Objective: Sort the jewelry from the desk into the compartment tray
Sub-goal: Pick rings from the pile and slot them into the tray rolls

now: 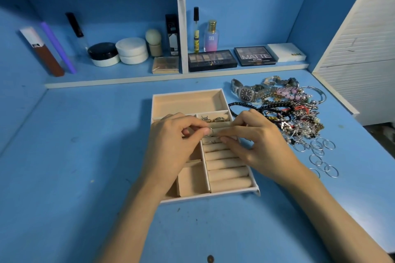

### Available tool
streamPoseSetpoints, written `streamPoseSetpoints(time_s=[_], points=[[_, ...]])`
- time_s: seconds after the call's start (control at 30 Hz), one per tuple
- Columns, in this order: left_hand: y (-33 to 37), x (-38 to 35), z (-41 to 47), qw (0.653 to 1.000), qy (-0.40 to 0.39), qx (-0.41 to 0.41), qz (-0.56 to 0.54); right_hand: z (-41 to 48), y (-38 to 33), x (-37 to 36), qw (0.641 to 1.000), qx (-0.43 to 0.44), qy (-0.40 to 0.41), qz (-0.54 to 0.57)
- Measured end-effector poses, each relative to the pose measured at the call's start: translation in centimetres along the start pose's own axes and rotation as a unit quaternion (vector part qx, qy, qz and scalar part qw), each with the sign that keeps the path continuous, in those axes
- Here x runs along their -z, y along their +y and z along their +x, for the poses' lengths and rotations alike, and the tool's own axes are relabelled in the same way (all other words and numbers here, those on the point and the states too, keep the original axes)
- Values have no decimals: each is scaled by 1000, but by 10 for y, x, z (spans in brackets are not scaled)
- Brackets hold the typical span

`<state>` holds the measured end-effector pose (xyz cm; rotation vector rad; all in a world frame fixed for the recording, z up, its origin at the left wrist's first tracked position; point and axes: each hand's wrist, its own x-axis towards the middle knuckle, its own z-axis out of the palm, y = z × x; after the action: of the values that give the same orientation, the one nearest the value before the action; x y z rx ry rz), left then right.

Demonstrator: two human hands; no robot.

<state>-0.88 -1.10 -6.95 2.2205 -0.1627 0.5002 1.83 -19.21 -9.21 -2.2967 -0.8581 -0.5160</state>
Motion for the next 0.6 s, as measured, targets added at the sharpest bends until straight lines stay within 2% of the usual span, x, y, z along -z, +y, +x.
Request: streamPoseSetpoints(time_s=[0.37, 0.6], points=[[0, 1, 0, 1000, -2, 2, -3, -1, -3, 0, 1000, -3, 13, -14], [0, 1, -1, 1000, -6, 1, -1, 4, -6, 2, 998, -58, -17, 23]])
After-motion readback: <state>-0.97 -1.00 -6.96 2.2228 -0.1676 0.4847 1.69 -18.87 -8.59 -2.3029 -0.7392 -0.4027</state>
